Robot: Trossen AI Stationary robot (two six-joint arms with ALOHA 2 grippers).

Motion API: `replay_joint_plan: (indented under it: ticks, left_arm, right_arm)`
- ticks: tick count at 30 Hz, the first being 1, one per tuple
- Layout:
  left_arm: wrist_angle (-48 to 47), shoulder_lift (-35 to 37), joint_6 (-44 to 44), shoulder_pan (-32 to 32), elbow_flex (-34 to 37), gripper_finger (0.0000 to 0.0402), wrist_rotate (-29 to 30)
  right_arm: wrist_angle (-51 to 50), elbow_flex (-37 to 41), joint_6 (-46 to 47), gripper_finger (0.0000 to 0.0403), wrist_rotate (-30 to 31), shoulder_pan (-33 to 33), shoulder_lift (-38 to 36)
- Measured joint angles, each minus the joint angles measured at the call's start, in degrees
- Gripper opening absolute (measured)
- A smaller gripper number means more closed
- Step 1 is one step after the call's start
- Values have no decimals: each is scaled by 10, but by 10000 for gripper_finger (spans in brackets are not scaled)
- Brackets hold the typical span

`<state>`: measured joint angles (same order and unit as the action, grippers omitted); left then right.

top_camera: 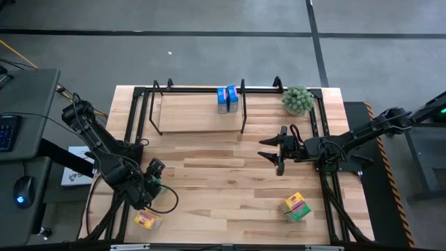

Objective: Stack cereal on shelf
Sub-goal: Put the top green cereal box on the shelf

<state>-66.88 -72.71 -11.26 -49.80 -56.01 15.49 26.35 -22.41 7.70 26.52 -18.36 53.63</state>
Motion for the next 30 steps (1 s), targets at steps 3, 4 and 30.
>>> replay_joint_plan:
  ticks: [3,4,30]
  left_arm:
    - [-2,0,-23,12,0,244,-17]
    - [-5,0,-25,16,0,244,-21]
    - [53,0,-96,89,83,243,-95]
  right_arm:
    - [0,0,5,200,0,0,0]
    - [0,0,10,200,0,0,0]
    - [-2,0,13,200,2,0,0]
